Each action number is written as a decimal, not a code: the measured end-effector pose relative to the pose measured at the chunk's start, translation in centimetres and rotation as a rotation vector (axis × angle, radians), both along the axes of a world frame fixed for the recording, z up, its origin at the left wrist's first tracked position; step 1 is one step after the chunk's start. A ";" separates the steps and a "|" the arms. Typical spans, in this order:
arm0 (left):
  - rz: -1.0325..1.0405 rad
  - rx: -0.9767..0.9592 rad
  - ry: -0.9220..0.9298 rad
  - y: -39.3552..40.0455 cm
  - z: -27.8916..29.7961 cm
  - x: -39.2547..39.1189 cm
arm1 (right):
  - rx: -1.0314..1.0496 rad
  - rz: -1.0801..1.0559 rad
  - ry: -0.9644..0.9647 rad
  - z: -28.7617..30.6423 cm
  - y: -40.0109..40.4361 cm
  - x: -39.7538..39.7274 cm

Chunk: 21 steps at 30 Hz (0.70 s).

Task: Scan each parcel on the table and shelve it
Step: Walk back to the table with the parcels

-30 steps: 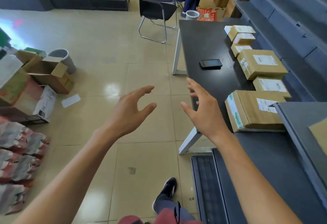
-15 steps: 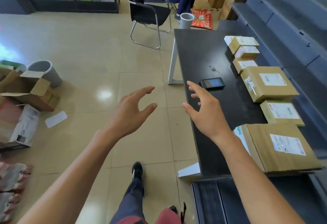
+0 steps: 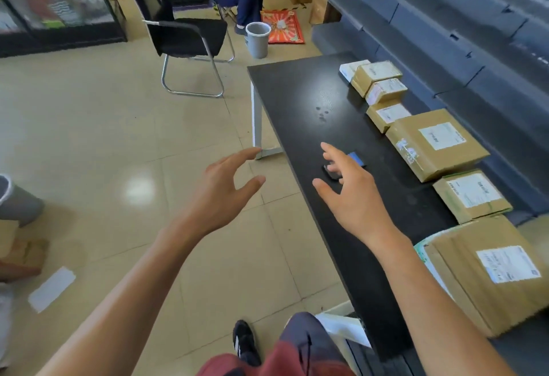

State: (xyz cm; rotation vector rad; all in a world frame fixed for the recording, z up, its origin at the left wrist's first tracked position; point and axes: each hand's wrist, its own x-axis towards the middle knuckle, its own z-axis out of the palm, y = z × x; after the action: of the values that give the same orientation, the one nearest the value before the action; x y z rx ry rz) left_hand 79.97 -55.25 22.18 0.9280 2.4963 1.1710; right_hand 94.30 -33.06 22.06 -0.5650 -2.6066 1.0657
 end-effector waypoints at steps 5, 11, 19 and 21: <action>-0.109 -0.036 -0.004 5.9 -0.9 -5.0 | -0.032 -0.091 -0.007 -1.6 3.9 -3.3; -0.259 -0.071 0.012 15.6 -1.5 -10.0 | -0.030 -0.204 -0.035 -2.4 11.8 -6.2; -0.438 -0.121 0.005 25.6 -3.6 -13.8 | -0.070 -0.383 -0.105 -4.6 17.2 -7.8; -0.499 -0.137 -0.011 27.8 -4.3 -14.7 | -0.077 -0.439 -0.142 -5.5 18.0 -8.0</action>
State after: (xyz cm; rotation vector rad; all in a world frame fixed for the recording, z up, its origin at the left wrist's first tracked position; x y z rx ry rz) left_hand 65.26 -27.47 17.83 1.3888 2.1168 0.8280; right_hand 86.33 -15.03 16.57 -1.2027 -2.3914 1.0082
